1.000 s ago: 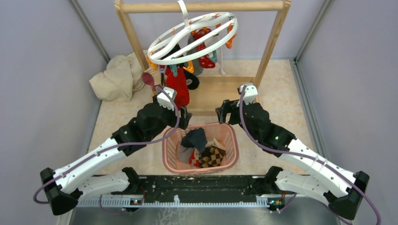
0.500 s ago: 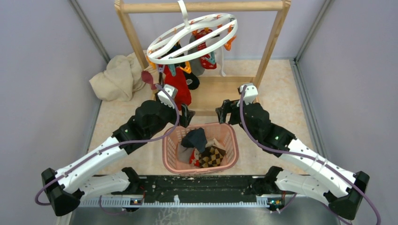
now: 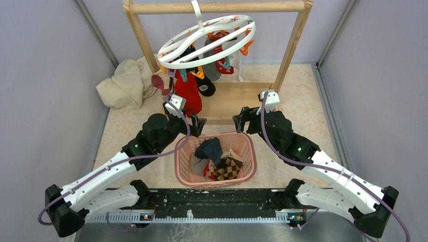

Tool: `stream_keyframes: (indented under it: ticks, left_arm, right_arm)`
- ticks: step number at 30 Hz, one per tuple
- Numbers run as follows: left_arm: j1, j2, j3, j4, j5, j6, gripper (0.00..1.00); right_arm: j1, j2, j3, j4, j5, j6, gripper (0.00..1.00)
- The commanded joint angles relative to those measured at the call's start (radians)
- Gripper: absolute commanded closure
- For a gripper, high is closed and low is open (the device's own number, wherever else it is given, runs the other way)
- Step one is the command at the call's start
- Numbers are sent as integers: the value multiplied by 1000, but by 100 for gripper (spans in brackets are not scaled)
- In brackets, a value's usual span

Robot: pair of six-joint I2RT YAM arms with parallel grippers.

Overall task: Remove the socks clipped to the hanger
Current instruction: Adjust the hanger on the clothesline.

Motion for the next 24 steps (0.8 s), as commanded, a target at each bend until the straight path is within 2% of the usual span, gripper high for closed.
stream_keyframes:
  ticks: [1, 16, 24]
  left_arm:
    - [5, -59, -46, 101, -16, 32, 1]
    - [37, -193, -217, 259, 77, 52, 1]
    - [88, -157, -293, 422, 135, 50, 1]
  right_arm:
    - [-5, -20, 7, 32, -4, 14, 23]
    - [-5, -14, 6, 41, -19, 21, 23]
    - [-6, -14, 6, 44, -23, 20, 23]
